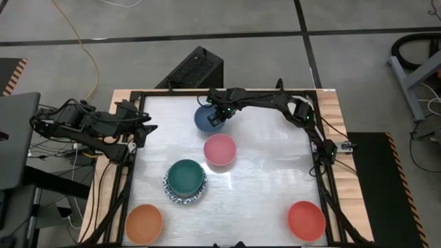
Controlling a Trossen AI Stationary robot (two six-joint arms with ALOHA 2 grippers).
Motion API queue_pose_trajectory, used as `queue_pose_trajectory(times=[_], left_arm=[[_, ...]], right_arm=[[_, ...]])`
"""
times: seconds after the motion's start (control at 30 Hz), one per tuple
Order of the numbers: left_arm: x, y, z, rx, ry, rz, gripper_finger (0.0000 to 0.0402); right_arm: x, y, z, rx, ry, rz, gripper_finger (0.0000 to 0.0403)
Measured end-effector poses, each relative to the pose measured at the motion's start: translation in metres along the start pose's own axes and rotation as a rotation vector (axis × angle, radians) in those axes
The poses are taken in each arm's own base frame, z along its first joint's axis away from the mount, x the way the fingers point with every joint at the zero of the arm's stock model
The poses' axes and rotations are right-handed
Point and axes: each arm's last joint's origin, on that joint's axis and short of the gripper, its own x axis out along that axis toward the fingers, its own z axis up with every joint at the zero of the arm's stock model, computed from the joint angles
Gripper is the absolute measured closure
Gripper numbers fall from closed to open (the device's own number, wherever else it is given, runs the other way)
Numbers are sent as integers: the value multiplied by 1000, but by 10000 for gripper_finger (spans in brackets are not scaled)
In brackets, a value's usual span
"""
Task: Nest bowls inside each other
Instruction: Stack the blue bowl on top of the green bowl
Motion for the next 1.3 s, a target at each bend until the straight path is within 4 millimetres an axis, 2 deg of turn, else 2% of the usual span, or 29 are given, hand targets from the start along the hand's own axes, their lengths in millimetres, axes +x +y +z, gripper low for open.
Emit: queue_pose_trajectory(times=[0.17,0.3,0.4,0.6,0.73,0.9,1.13,1.3], left_arm=[[0,0,0,18,3,3,178],[0,0,0,29,3,3,178],[0,0,-1,25,26,-20,178],[-2,1,-1,44,34,-38,178],[-4,4,0,36,2,-18,178],[-10,10,2,19,-56,16,178],[-17,19,4,-33,-95,23,178],[-17,19,4,-35,-93,22,178]], right_arm=[[-5,3,1,-12,-15,22,387],[-9,4,1,-17,-9,20,388],[-19,6,6,-68,-31,29,396],[-68,16,20,-132,-114,76,396],[-97,48,13,-225,-171,131,397],[-126,94,-13,-339,-206,219,398],[-138,150,-58,-530,-255,325,398],[-126,170,-71,-563,-263,356,398]])
